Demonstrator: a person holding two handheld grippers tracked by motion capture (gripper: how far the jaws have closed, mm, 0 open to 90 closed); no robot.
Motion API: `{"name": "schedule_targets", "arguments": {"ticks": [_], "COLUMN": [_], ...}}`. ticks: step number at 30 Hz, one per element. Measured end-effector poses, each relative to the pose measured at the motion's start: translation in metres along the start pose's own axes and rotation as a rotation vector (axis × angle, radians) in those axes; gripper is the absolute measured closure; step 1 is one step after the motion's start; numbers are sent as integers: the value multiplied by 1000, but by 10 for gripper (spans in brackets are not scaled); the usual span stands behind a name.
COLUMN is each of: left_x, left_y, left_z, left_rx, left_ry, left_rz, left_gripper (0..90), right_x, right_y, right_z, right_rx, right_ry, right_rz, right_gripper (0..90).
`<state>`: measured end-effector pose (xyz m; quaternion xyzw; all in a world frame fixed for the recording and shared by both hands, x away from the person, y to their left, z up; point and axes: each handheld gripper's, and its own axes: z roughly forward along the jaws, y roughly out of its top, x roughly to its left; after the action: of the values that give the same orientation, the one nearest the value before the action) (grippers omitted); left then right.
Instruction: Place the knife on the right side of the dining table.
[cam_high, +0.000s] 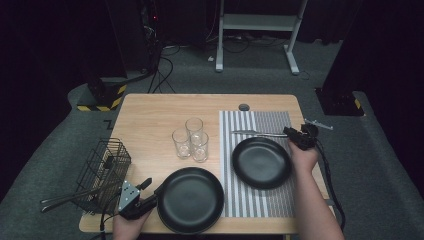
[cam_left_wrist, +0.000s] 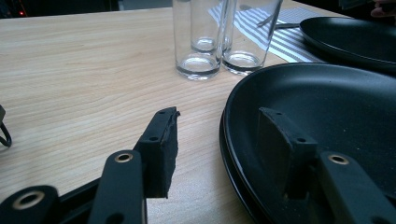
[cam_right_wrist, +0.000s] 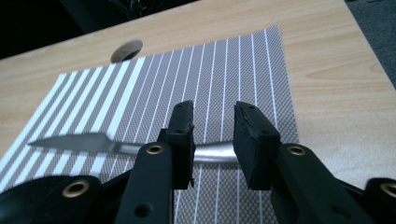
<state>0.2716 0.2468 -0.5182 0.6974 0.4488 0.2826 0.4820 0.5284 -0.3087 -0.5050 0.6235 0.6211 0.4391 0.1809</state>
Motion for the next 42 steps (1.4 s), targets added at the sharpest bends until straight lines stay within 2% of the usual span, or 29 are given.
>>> {"name": "schedule_targets", "arguments": {"ticks": [4, 5, 8, 18, 37, 42], "left_x": [-1, -2, -2, 0, -1, -1], "left_y": [1, 1, 2, 2, 2, 3], "left_z": [1, 1, 1, -1, -1, -1], "left_rx": [4, 3, -2, -3, 0, 7], "left_ry": [-2, 0, 2, 7, 10, 11], "left_rz": [5, 10, 7, 4, 12, 9], "left_gripper": [505, 505, 503, 501, 502, 502], "right_x": [1, 1, 1, -1, -3, 1], "right_y": [-4, -7, -9, -11, -10, -10], "right_z": [-1, -1, 1, 10, 15, 9], "right_rx": [17, 38, 57, 115, 113, 96], "right_ry": [-4, -15, -20, -34, -31, -24], "right_rz": [-21, -38, -50, -39, -18, -35], "right_gripper": [713, 738, 751, 765, 752, 733]}}
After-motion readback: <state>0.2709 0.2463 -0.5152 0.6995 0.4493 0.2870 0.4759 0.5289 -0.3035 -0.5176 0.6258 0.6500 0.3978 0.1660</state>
